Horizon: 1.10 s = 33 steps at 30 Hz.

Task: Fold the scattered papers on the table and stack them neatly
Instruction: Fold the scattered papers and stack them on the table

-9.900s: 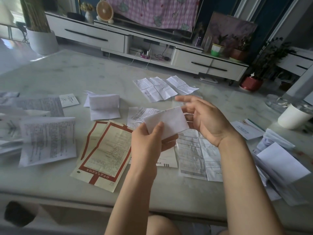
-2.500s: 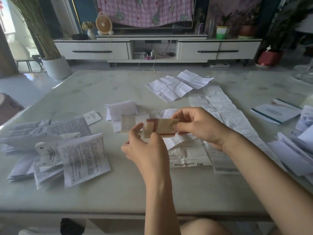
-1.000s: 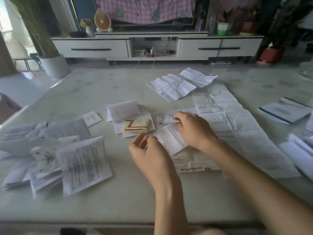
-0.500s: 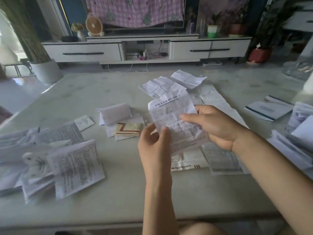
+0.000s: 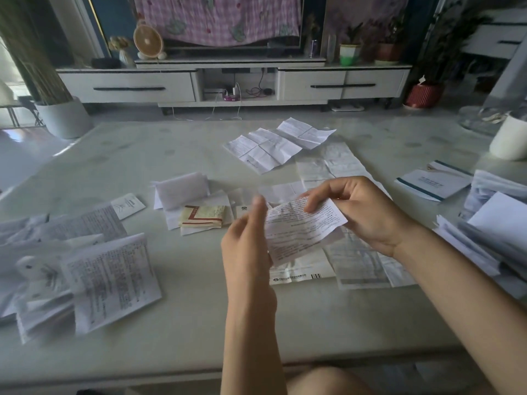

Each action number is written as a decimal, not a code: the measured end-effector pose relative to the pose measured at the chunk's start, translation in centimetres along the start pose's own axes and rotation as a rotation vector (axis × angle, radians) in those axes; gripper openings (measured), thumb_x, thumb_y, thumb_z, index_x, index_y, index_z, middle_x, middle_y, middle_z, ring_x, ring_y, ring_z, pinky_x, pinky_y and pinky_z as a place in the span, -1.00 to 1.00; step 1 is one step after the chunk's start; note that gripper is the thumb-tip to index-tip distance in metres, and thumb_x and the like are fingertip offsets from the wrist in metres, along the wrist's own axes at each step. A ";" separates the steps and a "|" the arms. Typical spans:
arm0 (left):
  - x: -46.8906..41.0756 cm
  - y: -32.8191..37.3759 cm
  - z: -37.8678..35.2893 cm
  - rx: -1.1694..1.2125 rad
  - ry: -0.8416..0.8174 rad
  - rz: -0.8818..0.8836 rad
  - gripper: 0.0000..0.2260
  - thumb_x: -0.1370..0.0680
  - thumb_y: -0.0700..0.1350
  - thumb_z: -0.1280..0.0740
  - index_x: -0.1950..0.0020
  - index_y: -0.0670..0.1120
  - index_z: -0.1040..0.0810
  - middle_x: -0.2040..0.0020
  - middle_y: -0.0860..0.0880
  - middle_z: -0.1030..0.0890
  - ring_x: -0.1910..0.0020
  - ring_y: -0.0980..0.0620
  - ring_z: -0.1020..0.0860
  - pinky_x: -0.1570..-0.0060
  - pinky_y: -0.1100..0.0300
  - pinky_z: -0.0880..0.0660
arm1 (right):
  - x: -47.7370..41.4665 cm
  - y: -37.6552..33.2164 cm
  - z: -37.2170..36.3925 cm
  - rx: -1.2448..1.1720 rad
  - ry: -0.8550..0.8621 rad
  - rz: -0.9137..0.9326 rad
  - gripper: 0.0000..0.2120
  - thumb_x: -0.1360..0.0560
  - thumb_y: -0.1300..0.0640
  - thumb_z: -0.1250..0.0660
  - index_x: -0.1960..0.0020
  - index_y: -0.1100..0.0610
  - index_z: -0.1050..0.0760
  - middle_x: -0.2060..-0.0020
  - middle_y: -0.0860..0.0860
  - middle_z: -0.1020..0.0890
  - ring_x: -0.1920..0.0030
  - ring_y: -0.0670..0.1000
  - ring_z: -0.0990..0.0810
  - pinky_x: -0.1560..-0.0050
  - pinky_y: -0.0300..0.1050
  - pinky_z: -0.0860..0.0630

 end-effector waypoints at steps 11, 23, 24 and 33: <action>0.3 0.2 -0.4 -0.121 0.010 -0.190 -0.86 -0.47 -0.28 -0.38 0.21 -0.04 -0.60 0.34 0.01 -0.57 0.36 0.13 -0.48 0.36 0.32 -0.40 | 0.7 -0.6 0.0 0.320 -0.136 -0.074 -0.71 -0.34 0.01 -0.45 -0.04 0.03 -0.56 0.03 -0.02 -0.66 -0.02 -0.19 -0.60 0.01 -0.40 -0.50; 0.0 -0.2 0.0 0.041 0.075 -0.153 -0.91 -0.49 -0.30 -0.37 0.17 -0.14 -0.61 0.38 0.00 -0.65 0.35 0.09 -0.61 0.29 0.25 -0.59 | -0.3 0.7 0.4 -0.051 0.032 -0.261 -0.89 -0.38 0.26 -0.43 0.20 0.11 -0.52 0.37 -0.04 -0.62 0.40 -0.14 -0.57 0.42 -0.33 -0.49; -0.1 -0.2 0.2 0.036 0.112 -0.185 -0.89 -0.48 -0.29 -0.38 0.20 -0.12 -0.61 0.39 0.02 -0.65 0.35 0.09 -0.60 0.27 0.22 -0.59 | -0.1 0.6 0.3 0.008 -0.022 -0.267 -0.89 -0.39 0.26 -0.43 0.21 0.11 -0.52 0.37 -0.04 -0.61 0.41 -0.14 -0.56 0.43 -0.33 -0.47; 0.1 -0.2 -0.4 0.013 0.004 -0.139 -0.87 -0.51 -0.26 -0.35 0.21 -0.11 -0.63 0.31 -0.05 -0.68 0.24 -0.03 -0.63 0.23 0.12 -0.60 | -0.1 0.4 0.2 -0.063 -0.028 -0.212 -0.88 -0.40 0.31 -0.39 0.15 0.13 -0.51 0.34 -0.02 -0.62 0.37 -0.14 -0.58 0.42 -0.30 -0.49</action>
Point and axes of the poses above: each hand's wrist, its own x-axis away from the middle knuckle, its own z-axis out of the back of the hand, y = z × x, the point moved 4 cm from there along -x, towards the middle knuckle
